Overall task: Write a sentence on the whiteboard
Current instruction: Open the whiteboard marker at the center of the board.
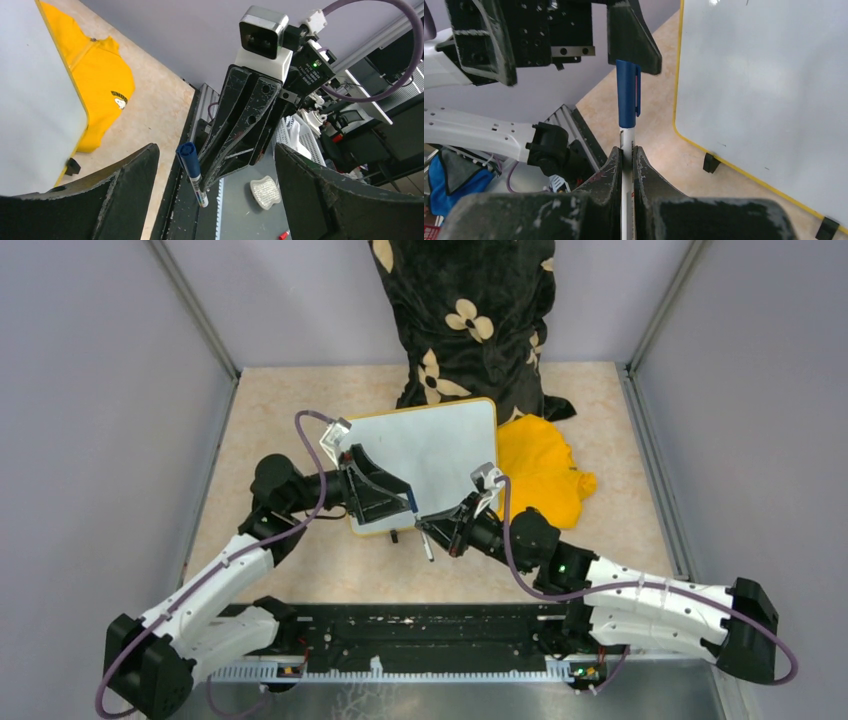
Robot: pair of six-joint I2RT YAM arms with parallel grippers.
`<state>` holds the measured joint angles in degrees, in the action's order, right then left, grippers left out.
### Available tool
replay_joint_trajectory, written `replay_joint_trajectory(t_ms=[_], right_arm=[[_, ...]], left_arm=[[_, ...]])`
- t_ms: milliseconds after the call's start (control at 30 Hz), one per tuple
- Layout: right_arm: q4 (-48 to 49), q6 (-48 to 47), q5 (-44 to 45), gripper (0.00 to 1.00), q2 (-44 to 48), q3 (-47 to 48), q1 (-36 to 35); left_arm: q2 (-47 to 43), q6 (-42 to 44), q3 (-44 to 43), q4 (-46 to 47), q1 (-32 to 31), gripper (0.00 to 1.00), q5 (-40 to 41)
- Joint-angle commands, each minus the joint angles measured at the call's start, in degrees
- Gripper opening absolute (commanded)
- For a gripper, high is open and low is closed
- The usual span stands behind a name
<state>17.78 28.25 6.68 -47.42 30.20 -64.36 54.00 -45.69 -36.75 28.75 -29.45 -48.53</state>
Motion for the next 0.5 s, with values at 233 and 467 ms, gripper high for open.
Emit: replay_joint_trajectory(t_ms=[233, 467], right_arm=[[7.75, -0.47, -0.9, 0.0, -2.96, 4.59, -0.35], [6.95, -0.64, -1.07, 0.0, -3.82, 5.06, -0.42]], left_arm=[[2.8, 0.57, -1.56, -2.36, -2.4, 0.67, -2.13], [2.87, -1.36, -0.23, 0.64, -2.85, 0.37, -1.87]])
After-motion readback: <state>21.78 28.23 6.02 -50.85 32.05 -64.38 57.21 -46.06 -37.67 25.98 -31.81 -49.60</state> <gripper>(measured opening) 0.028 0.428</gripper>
